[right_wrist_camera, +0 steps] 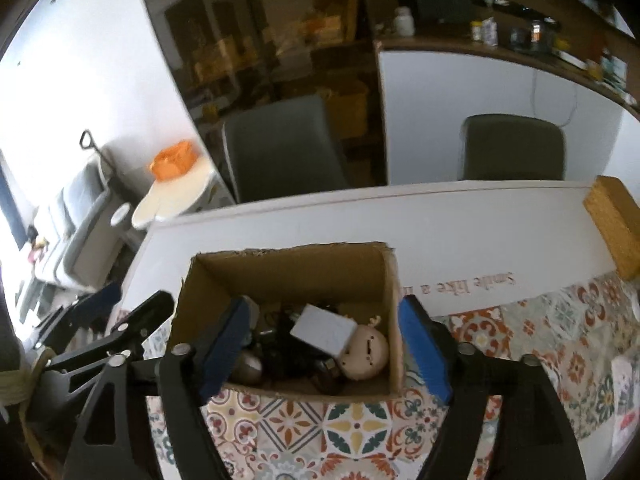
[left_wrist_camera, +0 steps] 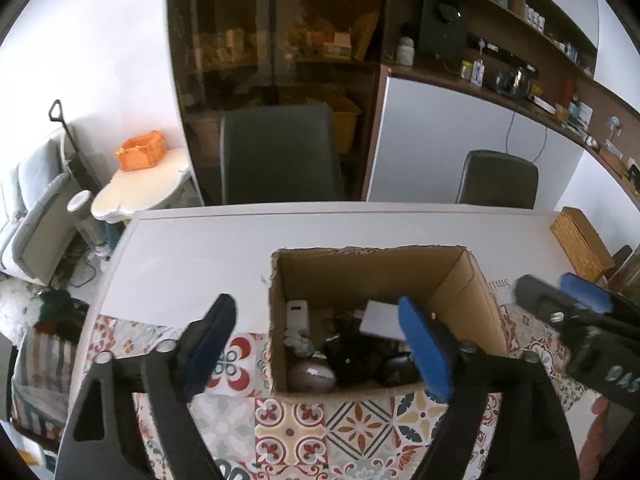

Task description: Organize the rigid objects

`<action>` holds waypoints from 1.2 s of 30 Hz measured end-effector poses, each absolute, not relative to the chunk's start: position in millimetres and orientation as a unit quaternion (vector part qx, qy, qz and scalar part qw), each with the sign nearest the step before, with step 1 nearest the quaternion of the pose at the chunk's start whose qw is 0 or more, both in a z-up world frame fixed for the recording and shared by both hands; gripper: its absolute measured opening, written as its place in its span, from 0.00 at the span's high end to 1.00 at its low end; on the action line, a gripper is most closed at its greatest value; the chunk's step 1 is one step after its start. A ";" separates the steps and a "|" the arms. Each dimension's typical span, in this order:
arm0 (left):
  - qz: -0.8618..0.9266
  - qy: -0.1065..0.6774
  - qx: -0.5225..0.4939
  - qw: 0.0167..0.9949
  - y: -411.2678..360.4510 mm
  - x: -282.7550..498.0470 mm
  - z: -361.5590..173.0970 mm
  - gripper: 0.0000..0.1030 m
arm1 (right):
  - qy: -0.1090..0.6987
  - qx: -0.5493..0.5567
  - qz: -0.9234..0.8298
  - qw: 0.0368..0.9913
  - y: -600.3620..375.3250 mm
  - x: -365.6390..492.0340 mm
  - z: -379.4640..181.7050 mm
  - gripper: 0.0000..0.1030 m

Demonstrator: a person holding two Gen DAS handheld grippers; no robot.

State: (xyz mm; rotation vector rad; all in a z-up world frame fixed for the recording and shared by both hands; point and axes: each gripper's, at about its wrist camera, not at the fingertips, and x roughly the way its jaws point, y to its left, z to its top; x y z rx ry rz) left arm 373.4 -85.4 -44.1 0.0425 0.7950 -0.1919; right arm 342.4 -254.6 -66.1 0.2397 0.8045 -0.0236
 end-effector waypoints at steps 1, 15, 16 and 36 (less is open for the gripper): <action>-0.092 0.380 0.019 0.920 -83.8 366.1 -40.5 0.12 | 0.380 0.120 -0.016 0.917 -256.0 333.4 -62.4 0.18; -0.047 0.272 0.037 0.960 -59.5 241.0 16.4 0.00 | 0.285 0.089 -0.045 0.953 -241.0 200.7 -6.7 0.05; -0.047 0.267 0.038 0.962 -58.0 232.7 19.5 0.00 | 0.280 0.086 -0.041 0.955 -238.0 192.8 -3.9 0.04; -0.033 0.212 0.040 0.976 -50.8 143.5 45.6 0.00 | 0.204 0.086 -0.024 0.975 -234.7 94.0 21.3 0.01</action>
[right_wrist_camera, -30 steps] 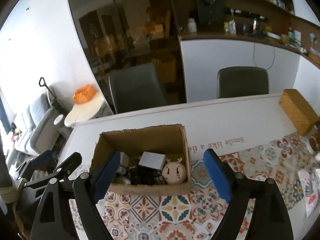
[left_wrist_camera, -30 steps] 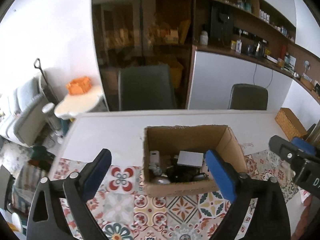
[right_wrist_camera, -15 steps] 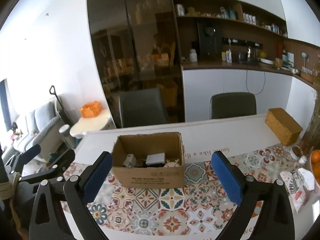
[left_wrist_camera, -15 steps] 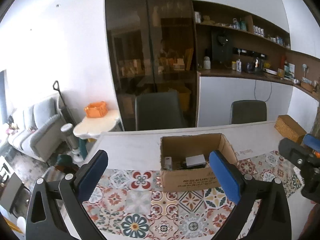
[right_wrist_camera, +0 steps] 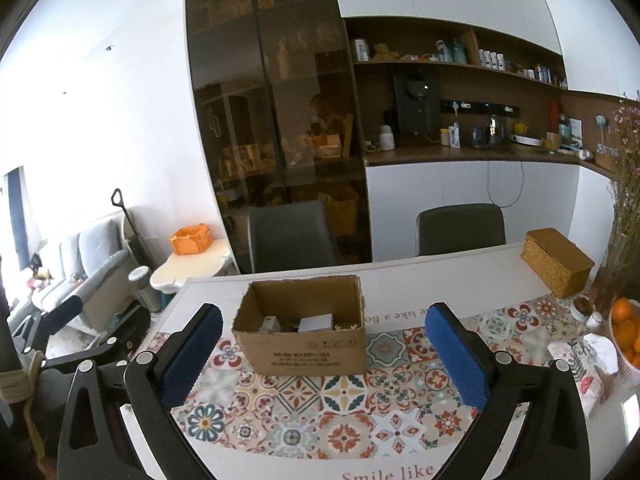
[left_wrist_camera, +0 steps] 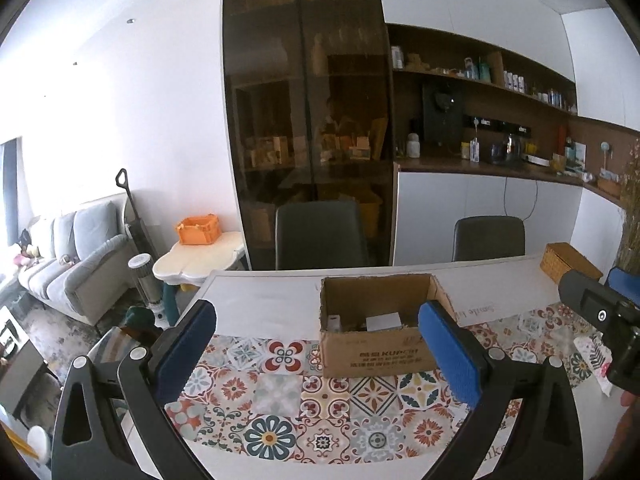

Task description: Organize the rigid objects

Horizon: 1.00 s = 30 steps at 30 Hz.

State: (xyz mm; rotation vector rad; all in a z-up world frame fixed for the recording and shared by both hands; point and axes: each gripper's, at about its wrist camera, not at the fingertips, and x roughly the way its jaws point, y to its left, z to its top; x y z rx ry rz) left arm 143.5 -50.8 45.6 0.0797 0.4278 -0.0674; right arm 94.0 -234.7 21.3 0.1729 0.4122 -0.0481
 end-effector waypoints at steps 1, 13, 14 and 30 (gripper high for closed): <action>-0.032 0.210 0.040 0.976 -50.3 141.5 46.3 0.00 | 0.200 0.086 -0.022 0.976 -233.9 89.8 21.3 0.01; -0.024 0.200 0.035 0.979 -45.5 128.5 53.0 0.00 | 0.193 0.090 -0.014 0.977 -230.7 74.9 26.3 0.01; -0.023 0.200 0.035 0.979 -45.0 128.0 53.2 0.00 | 0.192 0.092 -0.013 0.977 -231.0 74.5 26.5 0.01; -0.014 0.184 0.030 0.982 -40.8 117.7 57.2 0.00 | 0.192 0.095 -0.020 0.977 -230.4 73.0 30.2 0.01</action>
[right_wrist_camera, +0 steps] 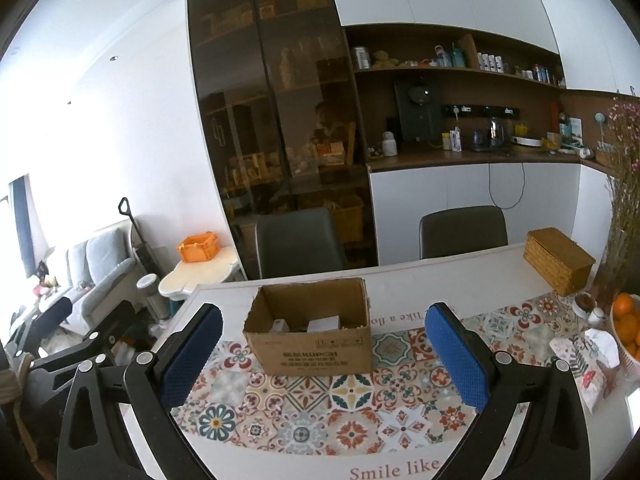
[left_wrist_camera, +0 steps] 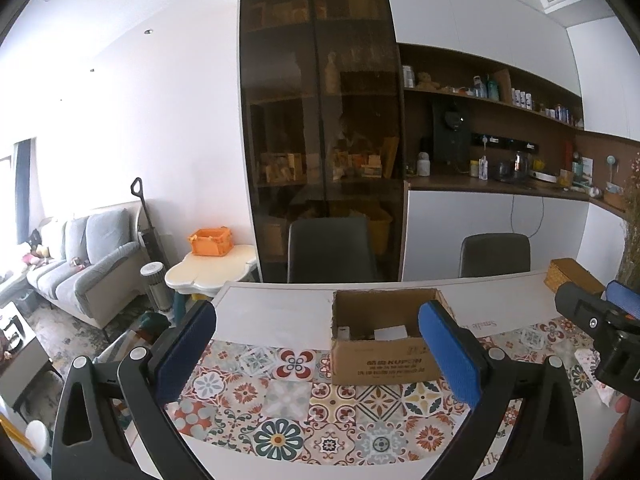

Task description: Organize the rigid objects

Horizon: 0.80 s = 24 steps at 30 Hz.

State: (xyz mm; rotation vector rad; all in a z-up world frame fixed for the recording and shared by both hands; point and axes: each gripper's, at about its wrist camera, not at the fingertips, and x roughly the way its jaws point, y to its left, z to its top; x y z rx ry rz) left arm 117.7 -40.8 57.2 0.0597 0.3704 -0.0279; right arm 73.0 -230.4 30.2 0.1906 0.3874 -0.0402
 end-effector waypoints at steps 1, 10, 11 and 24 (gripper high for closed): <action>-0.015 0.184 0.030 0.982 -40.6 117.4 57.1 0.00 | 0.192 0.093 -0.020 0.977 -230.6 73.1 30.2 0.01; -0.014 0.177 0.025 0.984 -38.6 114.4 57.7 0.00 | 0.189 0.091 -0.015 0.978 -233.5 74.0 28.8 0.01; -0.015 0.176 0.025 0.984 -38.5 113.8 58.0 0.00 | 0.189 0.091 -0.015 0.978 -233.8 73.9 28.6 0.01; -0.017 0.176 0.025 0.984 -37.2 111.9 58.5 0.00 | 0.189 0.089 -0.015 0.978 -233.2 74.0 28.6 0.01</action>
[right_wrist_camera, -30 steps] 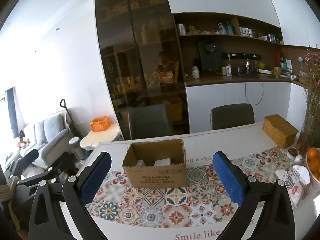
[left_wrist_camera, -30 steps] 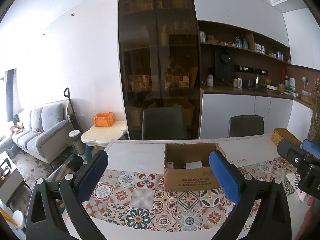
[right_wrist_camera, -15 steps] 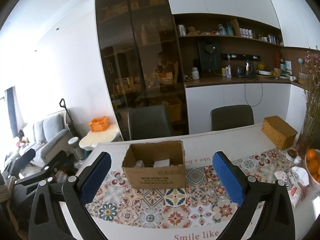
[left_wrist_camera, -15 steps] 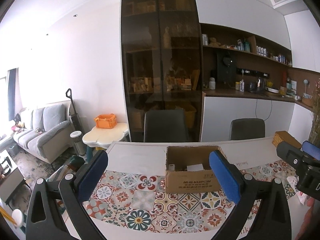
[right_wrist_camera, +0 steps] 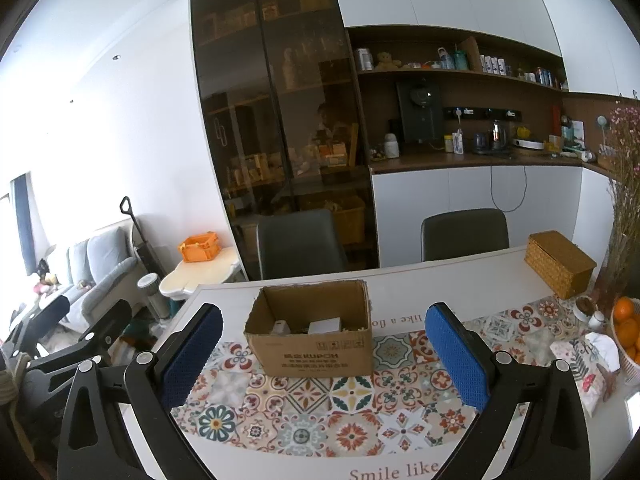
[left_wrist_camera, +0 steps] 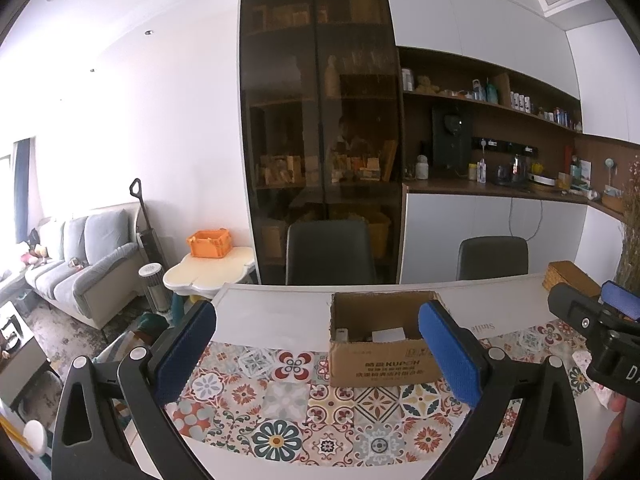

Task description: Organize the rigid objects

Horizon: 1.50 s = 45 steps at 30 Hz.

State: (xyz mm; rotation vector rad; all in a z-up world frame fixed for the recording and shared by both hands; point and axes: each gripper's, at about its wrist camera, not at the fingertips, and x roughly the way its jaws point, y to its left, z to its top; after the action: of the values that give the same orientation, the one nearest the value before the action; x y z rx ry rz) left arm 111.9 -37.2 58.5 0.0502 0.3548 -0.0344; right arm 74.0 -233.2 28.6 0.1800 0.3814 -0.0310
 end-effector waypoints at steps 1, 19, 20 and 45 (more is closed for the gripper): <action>-0.018 0.177 0.025 0.984 -36.4 111.6 58.3 0.00 | 0.190 0.090 -0.015 0.977 -233.2 74.1 28.7 0.01; -0.022 0.181 0.026 0.983 -36.8 111.0 55.6 0.00 | 0.194 0.089 -0.014 0.977 -235.5 75.4 27.0 0.01; -0.022 0.181 0.026 0.983 -37.2 111.6 55.4 0.00 | 0.194 0.089 -0.014 0.977 -235.2 75.1 27.4 0.01; -0.023 0.184 0.025 0.982 -40.3 111.9 55.0 0.00 | 0.193 0.086 -0.012 0.977 -234.8 74.9 27.9 0.01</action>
State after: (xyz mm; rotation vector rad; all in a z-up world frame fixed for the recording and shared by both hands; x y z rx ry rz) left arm 111.9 -40.3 55.0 0.0500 0.3706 -0.0454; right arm 74.9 -234.8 27.9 0.1729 0.3895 -0.0252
